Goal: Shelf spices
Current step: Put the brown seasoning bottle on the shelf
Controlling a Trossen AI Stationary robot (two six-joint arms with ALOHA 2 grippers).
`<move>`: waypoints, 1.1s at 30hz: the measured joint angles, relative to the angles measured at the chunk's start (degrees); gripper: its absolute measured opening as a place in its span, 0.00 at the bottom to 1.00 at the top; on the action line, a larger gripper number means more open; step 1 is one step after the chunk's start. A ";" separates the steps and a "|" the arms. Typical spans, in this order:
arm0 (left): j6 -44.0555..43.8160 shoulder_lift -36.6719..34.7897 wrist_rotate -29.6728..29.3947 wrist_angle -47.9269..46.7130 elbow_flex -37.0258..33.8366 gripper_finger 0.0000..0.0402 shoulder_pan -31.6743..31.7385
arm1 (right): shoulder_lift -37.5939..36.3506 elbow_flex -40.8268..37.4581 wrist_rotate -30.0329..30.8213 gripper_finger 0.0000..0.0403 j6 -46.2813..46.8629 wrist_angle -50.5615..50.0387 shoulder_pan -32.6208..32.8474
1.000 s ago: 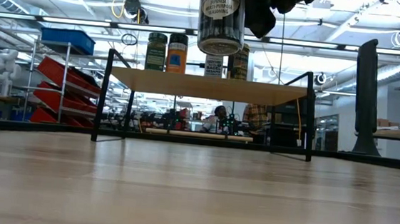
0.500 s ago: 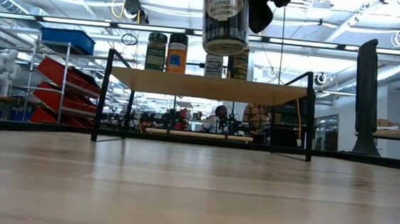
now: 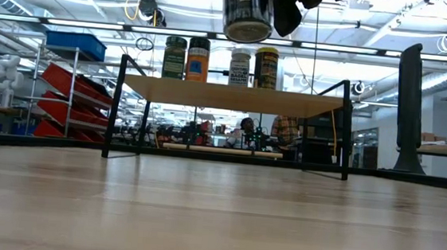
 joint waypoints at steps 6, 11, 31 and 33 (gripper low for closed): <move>-0.02 -0.07 -0.18 0.08 0.02 0.72 -0.01 | 0.04 -0.13 0.00 0.78 -0.32 0.89 0.00; -0.02 -0.07 -0.20 0.08 0.02 0.72 -0.01 | 0.05 -0.15 -0.04 0.78 -0.43 1.15 0.00; -0.07 -0.09 -0.72 0.09 0.09 0.72 -0.34 | 0.11 -0.17 2.88 0.81 -3.86 3.55 0.99; -0.11 -0.09 -0.49 0.24 0.09 0.72 -0.34 | 0.11 -0.17 2.96 0.77 -3.86 4.26 0.98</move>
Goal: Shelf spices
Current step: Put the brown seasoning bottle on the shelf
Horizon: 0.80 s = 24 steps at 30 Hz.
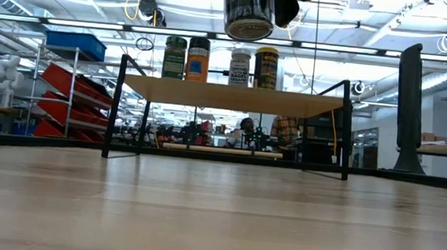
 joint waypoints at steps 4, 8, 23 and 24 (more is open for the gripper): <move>-0.54 0.01 0.24 0.15 0.00 0.72 -0.02 | 0.00 0.00 0.06 0.69 0.18 0.07 -0.02; -0.81 0.02 0.20 0.13 0.00 0.72 -0.02 | 0.00 0.02 0.04 0.66 0.51 0.06 -0.02; -1.10 -0.61 -1.89 3.22 -0.07 0.91 -1.47 | -0.07 0.04 -0.64 0.67 -0.17 -2.14 0.04; -0.78 -0.98 -2.48 3.20 -0.07 0.93 -1.64 | -0.07 0.04 -0.59 0.68 -0.15 -2.08 0.02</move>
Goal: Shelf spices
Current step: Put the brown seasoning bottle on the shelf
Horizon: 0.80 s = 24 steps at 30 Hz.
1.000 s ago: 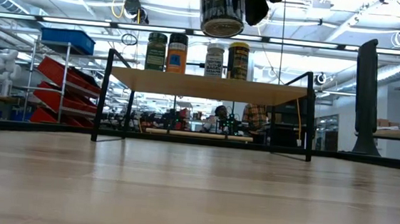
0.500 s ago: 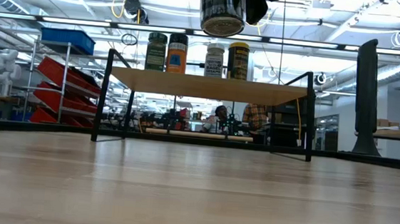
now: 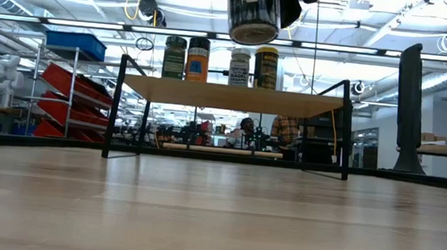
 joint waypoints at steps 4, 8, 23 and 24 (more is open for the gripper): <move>0.25 -2.67 -2.13 -0.39 0.00 0.97 -0.86 | 0.00 0.00 0.06 0.68 -0.06 -0.09 -0.02; -0.42 -6.61 -6.93 -1.51 0.02 0.98 -2.61 | -1.61 0.00 0.10 0.68 -0.86 -2.42 -0.29; -14.19 -11.52 -19.63 -13.21 -7.49 0.98 -9.68 | -26.07 0.01 0.64 0.69 -7.16 -17.12 -9.18; -14.96 -11.46 -19.96 -13.05 -8.90 0.98 -9.80 | -27.82 0.02 0.64 0.69 -7.67 -18.30 -10.06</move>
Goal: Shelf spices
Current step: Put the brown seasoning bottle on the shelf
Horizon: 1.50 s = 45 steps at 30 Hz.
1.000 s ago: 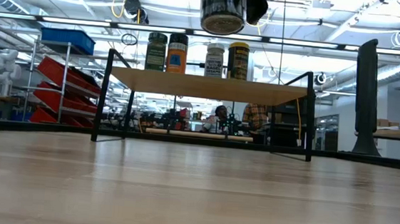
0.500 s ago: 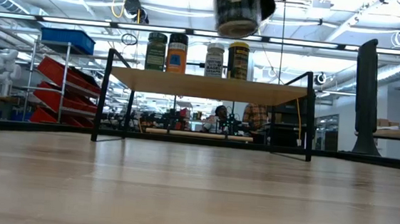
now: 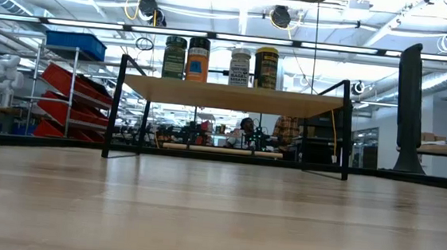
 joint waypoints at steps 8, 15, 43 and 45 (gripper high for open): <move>-2.14 0.01 -0.56 11.45 -9.71 0.98 0.28 | -8.24 0.00 -0.33 0.69 -2.77 -8.98 -7.76; -1.70 -0.02 -0.34 23.26 -14.37 0.98 0.74 | -7.14 0.00 -5.71 0.69 -5.36 -10.63 -16.36; -0.13 -0.02 -0.09 24.19 -15.25 0.98 0.17 | 13.72 0.00 -45.09 0.69 -12.55 -6.99 -45.07; -0.13 -0.02 -0.09 24.19 -15.25 0.98 0.17 | 15.22 0.00 -45.15 0.69 -13.36 -6.29 -45.08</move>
